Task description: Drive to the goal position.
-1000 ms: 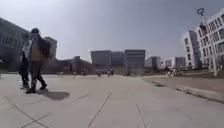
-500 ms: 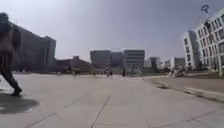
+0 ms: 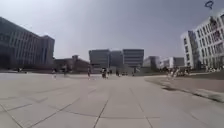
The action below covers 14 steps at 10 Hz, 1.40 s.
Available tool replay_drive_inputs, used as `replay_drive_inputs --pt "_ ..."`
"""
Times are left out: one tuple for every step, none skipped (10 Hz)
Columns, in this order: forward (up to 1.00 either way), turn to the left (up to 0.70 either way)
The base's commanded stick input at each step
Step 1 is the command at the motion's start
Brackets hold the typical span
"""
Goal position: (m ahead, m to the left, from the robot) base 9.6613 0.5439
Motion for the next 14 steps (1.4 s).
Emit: replay_drive_inputs --pt "0.85 0.00" --pt "0.85 0.00" --pt "0.85 0.00" --pt "0.85 0.00" --pt "0.85 0.00" --pt "0.85 0.00" --pt "0.85 0.00" --pt "0.85 0.00" --pt "0.85 0.00" --pt "0.85 0.00" --pt "0.85 0.00" --pt "0.85 0.00" --pt "0.85 0.00" --pt "0.85 0.00"
